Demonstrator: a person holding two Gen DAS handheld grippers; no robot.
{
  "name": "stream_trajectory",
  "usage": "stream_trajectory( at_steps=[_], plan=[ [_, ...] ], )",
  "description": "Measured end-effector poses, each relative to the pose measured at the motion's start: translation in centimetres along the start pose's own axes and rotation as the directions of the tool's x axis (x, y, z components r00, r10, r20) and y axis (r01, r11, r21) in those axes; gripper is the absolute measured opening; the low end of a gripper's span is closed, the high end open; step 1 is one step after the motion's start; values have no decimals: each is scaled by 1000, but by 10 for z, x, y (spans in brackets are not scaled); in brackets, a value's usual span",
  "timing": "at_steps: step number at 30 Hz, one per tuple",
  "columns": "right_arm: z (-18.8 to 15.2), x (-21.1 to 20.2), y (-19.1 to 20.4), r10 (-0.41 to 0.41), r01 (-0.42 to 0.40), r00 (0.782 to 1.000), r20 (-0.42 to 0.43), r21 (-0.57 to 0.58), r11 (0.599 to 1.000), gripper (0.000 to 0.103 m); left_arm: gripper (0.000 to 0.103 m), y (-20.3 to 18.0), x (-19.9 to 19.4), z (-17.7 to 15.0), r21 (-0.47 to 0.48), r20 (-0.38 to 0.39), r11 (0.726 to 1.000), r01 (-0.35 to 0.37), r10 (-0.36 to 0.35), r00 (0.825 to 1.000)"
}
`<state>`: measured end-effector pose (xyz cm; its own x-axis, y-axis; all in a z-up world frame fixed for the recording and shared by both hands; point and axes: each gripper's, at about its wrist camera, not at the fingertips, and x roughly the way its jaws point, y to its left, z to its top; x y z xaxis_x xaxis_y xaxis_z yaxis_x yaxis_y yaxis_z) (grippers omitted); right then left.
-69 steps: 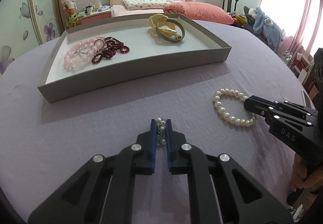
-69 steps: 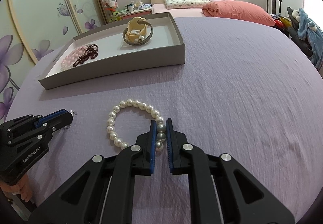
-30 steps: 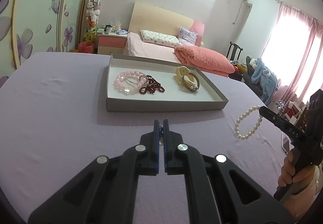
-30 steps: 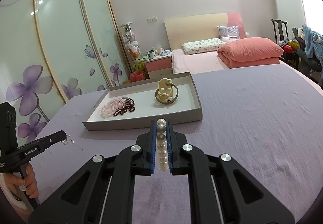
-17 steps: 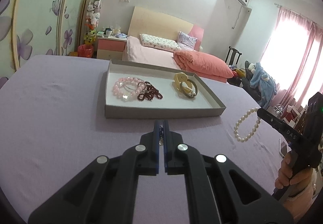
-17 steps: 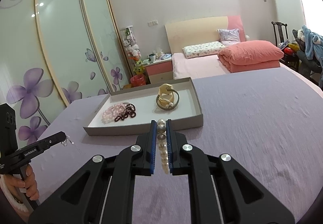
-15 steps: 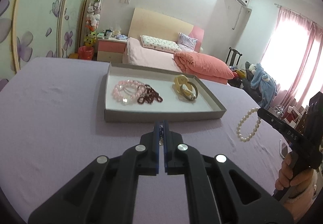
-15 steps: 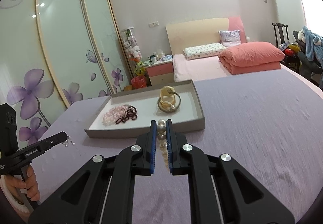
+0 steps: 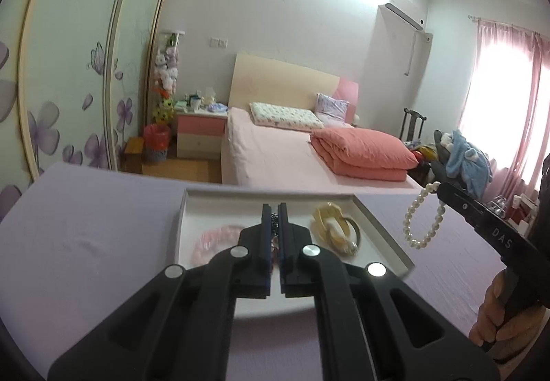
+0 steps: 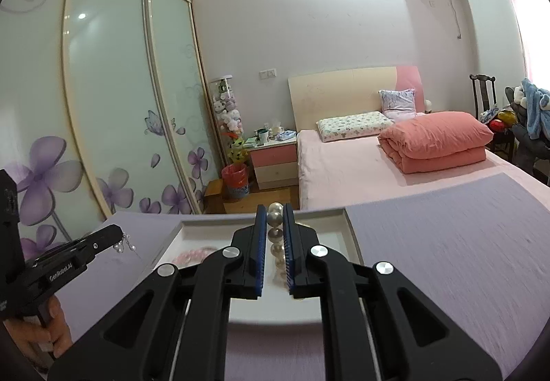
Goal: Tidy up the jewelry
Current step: 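Carry the earrings and pearl bracelet over the grey tray with both tools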
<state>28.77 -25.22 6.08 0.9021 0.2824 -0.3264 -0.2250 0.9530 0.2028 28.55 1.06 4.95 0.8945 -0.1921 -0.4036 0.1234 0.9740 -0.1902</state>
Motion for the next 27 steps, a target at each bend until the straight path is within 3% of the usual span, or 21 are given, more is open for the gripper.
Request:
stream_trajectory(
  at_steps=[8,18,27],
  plan=[
    [4,40,2,-9,9,1000,16,13,1000,10,4,-1,41,7,6,21,999,-35,35,999],
    [-17,79,0,-19,21,996,-85,21,1000,10,5,-4,80,2,28,-13,999,-22,23,1000],
    [-31,89,2,-21,24,990,-141,26,999,11,5,3,99,-12,24,-57,999,-29,30,998]
  ],
)
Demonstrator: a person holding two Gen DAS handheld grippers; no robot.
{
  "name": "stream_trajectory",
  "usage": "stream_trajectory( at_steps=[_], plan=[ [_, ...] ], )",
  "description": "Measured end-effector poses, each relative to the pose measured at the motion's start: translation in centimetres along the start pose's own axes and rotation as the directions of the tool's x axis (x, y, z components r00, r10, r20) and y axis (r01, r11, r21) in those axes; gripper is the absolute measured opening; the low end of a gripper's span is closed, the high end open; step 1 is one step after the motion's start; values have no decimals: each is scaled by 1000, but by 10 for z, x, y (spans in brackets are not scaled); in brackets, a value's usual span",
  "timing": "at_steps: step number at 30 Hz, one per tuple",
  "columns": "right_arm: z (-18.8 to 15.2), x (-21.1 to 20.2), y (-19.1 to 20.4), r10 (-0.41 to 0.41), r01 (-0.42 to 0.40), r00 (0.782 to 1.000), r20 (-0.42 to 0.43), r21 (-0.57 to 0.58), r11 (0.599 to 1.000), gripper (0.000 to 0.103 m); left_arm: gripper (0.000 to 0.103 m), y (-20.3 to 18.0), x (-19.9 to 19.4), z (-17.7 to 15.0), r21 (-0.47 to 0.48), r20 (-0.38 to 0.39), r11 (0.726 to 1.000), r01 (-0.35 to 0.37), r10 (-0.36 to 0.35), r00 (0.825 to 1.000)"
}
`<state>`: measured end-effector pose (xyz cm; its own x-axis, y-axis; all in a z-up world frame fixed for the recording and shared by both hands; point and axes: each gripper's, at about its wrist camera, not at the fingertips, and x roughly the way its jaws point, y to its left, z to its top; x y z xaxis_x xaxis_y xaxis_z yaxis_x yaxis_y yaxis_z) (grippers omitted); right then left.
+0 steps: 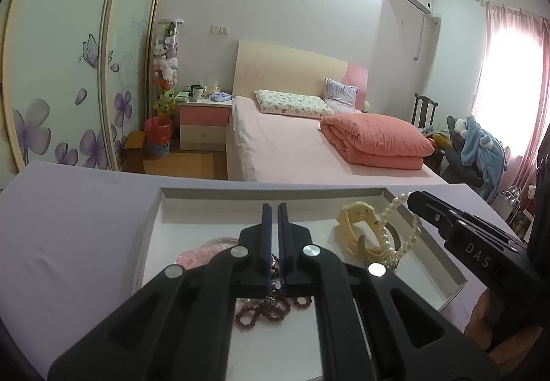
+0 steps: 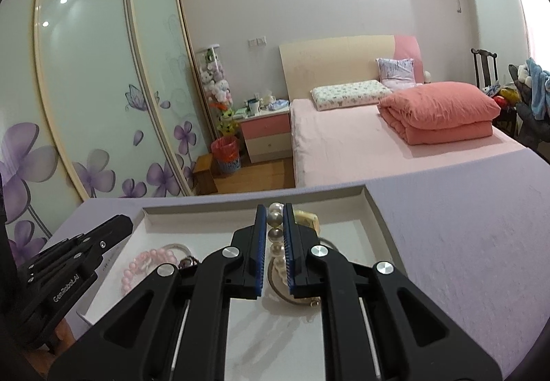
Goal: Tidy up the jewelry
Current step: 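Carry the earrings and pearl bracelet over the grey tray with both tools, then lower the earrings and pearl bracelet into the tray and open both tools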
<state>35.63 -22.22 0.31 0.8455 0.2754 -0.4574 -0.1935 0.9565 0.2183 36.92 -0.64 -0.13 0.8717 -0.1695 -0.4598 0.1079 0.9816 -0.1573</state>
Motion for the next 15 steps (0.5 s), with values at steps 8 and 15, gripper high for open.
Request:
stream_trajectory(
  at_steps=[8,15],
  plan=[
    [-2,0,-1,-5,5,1000,3,2,1000,27,8,6,7,-5,-12,-14,1000,-19,19,1000],
    [-3,-1,-2,-1,1,1000,-1,4,1000,27,19,6,7,-10,-17,-24,999,-30,29,999]
  ],
)
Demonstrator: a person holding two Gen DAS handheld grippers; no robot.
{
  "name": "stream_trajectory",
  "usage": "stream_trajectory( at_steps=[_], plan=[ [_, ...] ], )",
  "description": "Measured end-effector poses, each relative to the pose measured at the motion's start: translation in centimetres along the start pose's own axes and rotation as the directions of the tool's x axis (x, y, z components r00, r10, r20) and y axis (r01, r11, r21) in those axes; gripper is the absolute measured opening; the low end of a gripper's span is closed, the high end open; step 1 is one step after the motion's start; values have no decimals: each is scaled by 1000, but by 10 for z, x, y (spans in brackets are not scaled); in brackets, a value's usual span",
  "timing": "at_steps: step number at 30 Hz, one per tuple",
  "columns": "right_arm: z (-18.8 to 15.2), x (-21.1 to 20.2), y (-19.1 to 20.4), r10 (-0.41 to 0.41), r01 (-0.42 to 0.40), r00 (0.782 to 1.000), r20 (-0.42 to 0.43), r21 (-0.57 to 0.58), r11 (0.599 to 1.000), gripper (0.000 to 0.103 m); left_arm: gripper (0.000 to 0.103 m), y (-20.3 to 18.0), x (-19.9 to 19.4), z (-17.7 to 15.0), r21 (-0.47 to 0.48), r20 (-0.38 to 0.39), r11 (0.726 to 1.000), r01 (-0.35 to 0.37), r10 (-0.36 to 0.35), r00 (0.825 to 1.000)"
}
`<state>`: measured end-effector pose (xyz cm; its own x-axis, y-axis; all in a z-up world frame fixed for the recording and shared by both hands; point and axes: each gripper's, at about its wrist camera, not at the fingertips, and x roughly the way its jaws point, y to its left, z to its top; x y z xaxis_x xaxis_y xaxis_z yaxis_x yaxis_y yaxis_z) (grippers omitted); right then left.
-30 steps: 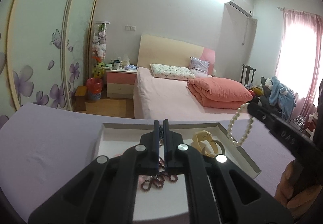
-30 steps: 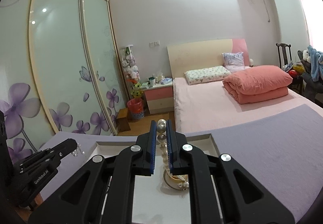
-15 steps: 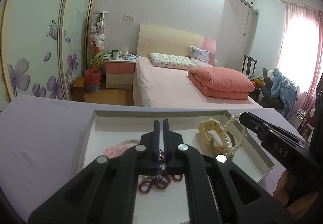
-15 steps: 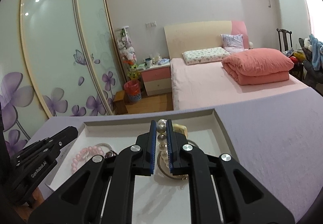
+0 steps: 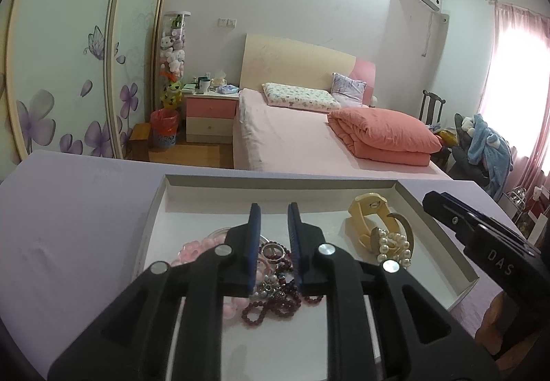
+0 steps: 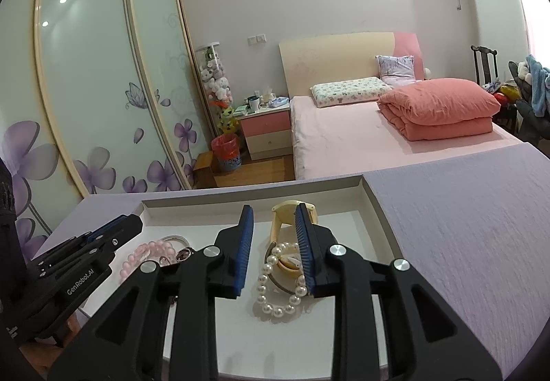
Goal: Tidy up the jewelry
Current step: 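Lower the earrings and pearl bracelet into the tray and open both tools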
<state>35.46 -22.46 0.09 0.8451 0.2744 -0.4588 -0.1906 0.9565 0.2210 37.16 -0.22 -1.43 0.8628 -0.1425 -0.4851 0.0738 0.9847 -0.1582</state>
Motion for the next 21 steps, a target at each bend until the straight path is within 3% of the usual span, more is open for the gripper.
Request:
stream_trajectory(
  at_steps=[3,12,15,17,19,21],
  plan=[
    [0,-1,-1,-3,3,1000,2,2,1000,27,31,1,-1,1,-5,3,1000,-4,4,1000],
    [-3,-17,-2,-9,9,1000,12,4,1000,30,44,15,-27,1,-52,25,999,-6,8,1000],
    [-5,-31,-1,-8,8,1000,26,2,1000,45,51,19,-48,-1,-60,43,998,-8,11,999],
    [-8,-42,1,-4,4,999,35,-5,1000,47,57,23,-62,-4,-67,50,998,-9,12,999],
    [-12,-55,4,2,-2,999,44,-7,1000,62,66,26,-81,-12,-79,60,997,-8,13,998],
    [-17,-71,6,11,-10,998,56,-12,1000,69,74,28,-97,-18,-84,68,996,-4,10,998]
  ],
)
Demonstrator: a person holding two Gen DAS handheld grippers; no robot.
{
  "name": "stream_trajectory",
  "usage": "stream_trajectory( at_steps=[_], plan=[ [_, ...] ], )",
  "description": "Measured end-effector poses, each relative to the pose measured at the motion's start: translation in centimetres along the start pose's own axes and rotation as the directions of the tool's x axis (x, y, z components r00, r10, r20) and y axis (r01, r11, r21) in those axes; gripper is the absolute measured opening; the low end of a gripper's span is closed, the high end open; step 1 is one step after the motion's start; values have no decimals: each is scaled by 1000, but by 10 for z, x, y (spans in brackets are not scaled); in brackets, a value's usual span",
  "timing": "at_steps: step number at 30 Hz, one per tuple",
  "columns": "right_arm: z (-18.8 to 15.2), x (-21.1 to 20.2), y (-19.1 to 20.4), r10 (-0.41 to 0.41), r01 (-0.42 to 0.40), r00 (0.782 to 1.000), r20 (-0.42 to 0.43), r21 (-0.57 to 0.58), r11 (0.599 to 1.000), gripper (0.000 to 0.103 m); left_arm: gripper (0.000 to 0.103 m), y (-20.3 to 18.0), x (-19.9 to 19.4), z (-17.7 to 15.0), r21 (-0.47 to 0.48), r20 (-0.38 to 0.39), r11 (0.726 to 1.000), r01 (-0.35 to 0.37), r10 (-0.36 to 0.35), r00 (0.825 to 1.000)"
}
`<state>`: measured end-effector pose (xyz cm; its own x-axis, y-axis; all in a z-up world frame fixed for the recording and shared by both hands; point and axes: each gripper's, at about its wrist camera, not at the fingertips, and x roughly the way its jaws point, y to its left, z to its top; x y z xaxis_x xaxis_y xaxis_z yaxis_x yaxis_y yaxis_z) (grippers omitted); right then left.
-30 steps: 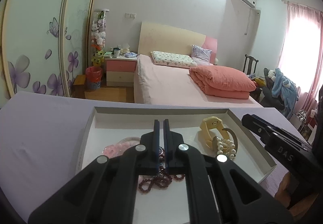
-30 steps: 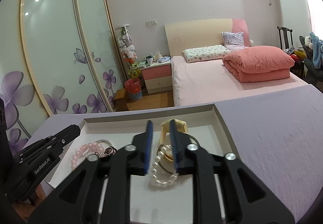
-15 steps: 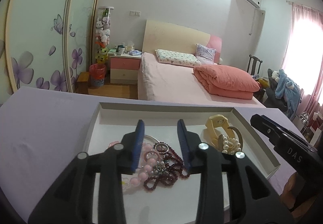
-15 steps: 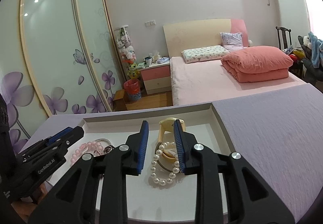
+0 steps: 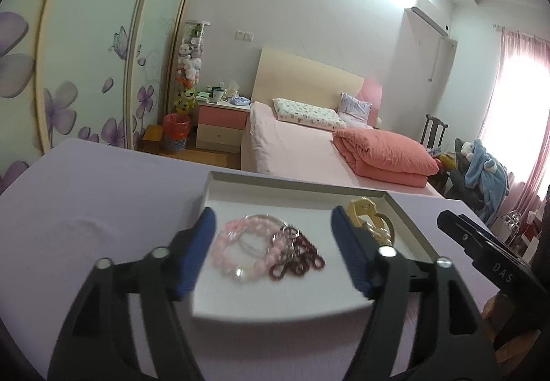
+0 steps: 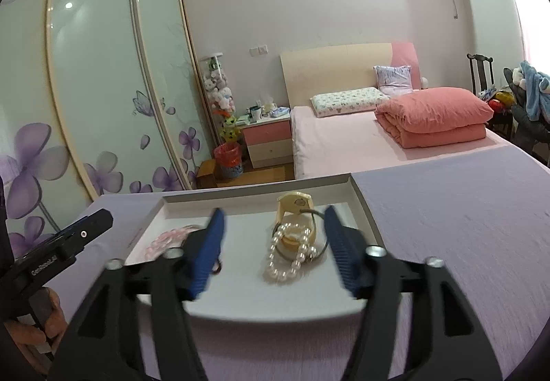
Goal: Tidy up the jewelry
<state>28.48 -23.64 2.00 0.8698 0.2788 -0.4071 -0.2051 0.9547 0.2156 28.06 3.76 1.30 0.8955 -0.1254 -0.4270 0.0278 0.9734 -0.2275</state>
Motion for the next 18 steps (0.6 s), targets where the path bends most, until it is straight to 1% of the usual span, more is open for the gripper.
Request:
stream_trajectory(
  at_steps=[1,2,3,4,6,7,9,12,14,18],
  plan=[
    [-2,-7,2,3,-3,1000,4,-4,1000,76,76,1,-12,-5,-1,3,1000,4,-4,1000],
    [-4,-15,4,5,-5,1000,9,-10,1000,81,79,2,-20,-8,-2,5,1000,7,-7,1000],
    [-6,-23,6,9,-9,1000,14,-15,1000,88,83,3,-29,-12,-1,8,1000,12,-12,1000],
    [-8,-31,8,14,-14,1000,19,-21,1000,93,85,3,-38,-16,0,11,1000,13,-13,1000],
    [-13,-44,11,7,-6,1000,27,-29,1000,97,92,5,-62,-26,0,27,1000,8,-8,1000],
    [-17,-53,12,0,1,999,32,-32,999,100,94,6,-72,-30,-2,34,1000,6,-6,999],
    [-25,-67,14,-7,9,999,37,-32,999,101,98,7,-89,-38,-7,43,1000,5,-4,999],
    [-37,-87,13,-23,24,999,43,-27,999,101,99,7,-118,-50,6,75,1000,-18,17,997],
    [-46,-99,13,-34,36,998,54,-28,999,101,99,4,-137,-61,24,103,999,-47,44,994],
    [-57,-118,15,-64,67,995,78,-40,997,101,99,-3,-157,-75,39,122,996,-77,72,990]
  ],
)
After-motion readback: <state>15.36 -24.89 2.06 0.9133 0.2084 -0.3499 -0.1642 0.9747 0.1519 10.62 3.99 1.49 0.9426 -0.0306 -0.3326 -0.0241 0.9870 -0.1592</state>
